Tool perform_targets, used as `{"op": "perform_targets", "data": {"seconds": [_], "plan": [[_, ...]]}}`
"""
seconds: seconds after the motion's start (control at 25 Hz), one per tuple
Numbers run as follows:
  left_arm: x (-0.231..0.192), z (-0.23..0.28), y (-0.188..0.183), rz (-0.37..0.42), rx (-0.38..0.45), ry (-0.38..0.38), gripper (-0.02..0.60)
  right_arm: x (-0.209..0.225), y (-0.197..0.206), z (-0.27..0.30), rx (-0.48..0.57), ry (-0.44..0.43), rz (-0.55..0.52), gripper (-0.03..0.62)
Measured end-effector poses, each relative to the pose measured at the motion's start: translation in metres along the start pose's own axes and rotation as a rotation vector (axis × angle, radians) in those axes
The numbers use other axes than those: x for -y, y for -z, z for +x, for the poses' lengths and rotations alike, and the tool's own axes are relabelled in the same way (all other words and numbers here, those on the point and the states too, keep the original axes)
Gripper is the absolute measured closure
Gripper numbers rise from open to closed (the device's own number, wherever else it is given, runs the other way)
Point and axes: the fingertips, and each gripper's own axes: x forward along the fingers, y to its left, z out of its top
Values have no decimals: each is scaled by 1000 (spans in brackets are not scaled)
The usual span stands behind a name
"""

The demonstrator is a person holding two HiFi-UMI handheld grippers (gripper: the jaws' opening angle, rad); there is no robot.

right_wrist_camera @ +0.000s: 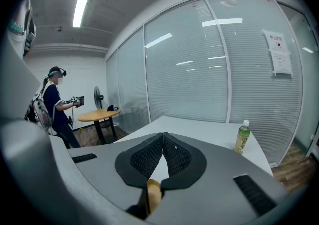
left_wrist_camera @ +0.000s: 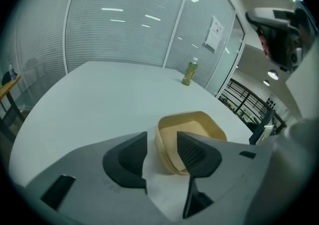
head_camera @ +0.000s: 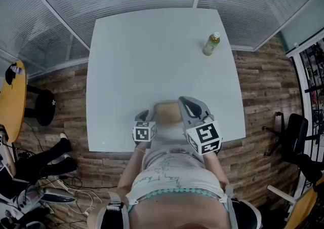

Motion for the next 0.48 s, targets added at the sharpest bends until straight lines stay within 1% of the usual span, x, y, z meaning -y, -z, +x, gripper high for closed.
{"op": "perform_targets", "data": {"seconds": [0.04,0.12,0.24,0.36,0.48], "plan": [[-1,3,3,-17,-16,1,394,0,0,0,-1,1,0,594],[-2,9,9,-44,-39,0,390,1,2,1,-6,2,1,594],[-2,18,15,-52,-70,-2,410,3,4,4,-13,2,1,594],[1,22,22,-108,-99,3,443,3,5,3,-17,2,1,594],[1,27,31,-153,-128,-2,445,2,6,1,-17,0,3,594]]}}
